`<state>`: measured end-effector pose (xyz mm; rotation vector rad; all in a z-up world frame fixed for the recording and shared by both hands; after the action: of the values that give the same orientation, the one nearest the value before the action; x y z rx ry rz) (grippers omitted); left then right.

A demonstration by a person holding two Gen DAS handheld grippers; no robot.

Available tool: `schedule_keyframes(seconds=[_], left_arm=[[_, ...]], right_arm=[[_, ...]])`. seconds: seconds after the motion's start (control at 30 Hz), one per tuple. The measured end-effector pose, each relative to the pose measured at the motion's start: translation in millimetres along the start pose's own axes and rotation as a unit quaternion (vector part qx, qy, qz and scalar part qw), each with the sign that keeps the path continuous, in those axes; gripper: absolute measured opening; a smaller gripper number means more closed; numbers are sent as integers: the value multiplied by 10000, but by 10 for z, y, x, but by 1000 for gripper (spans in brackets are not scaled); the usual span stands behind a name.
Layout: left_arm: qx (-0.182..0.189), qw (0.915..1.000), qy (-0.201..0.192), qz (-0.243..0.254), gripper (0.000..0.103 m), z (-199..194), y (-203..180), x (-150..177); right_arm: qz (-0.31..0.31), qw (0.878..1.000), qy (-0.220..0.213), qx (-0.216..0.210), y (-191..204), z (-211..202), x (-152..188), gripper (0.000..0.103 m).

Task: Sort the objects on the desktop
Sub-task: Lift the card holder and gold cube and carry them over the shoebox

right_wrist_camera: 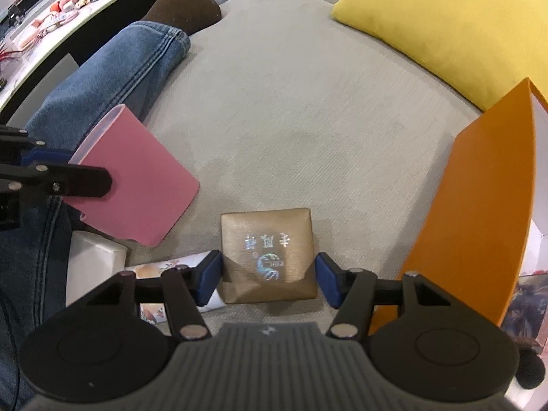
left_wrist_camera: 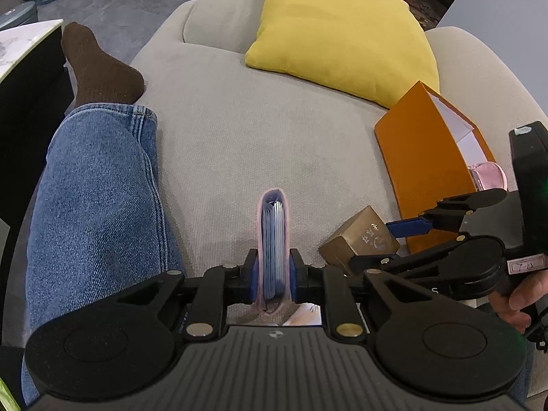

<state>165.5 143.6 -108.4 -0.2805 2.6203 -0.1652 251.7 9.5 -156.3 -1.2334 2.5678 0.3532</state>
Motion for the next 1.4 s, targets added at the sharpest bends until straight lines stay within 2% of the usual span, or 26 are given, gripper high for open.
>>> schedule_keyframes(seconds=[0.2,0.37,0.5,0.67,0.8,0.97,1.13,1.3,1.4], left_arm=[[86,9997,-235,-25,18,-230,-118,-108],[410,9973,-589,174,18,-617,-463,-342],[765,9937,-695,441,18,-815,-934,-567],[1124,9888,-630,752,18,-844,-1652,-836],[1198,9879,-429,888,18,-602,-2169,-997],[928,9918,-93,873,18,-24,-2591,-1125],[602,9940,355,842,18,495,-2784,-1092],[123,9945,364,977,18,785,-2892,-1082],[62,9946,461,927,18,929,-2878,-1075]], right_arm=[[47,9989,-451,-76,20,-353,-10,61],[72,9937,-1094,-226,22,-1040,2,61],[160,9897,-1424,31,-198,-1600,97,61],[327,9864,-1433,740,-719,-2006,284,61],[505,9830,-1413,1054,-1159,-2158,378,61],[660,9809,-1348,1238,-1625,-2162,445,61],[765,9815,-1220,1262,-1985,-2042,486,61],[843,9809,-1299,1177,-2215,-1928,448,61],[857,9819,-1284,1102,-2231,-1903,473,61]])
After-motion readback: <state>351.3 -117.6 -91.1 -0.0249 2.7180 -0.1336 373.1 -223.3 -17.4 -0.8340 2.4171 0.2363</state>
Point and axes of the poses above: each gripper's, at about its wrist camera, not at the fingertips, and z roughly the way its jaws point, y to its left, x to its underside, the point moved 10 cm from there along z, roughly the way its jaws point, and after that the axes turned 8 degrees about -x, right-handed, at the moved point
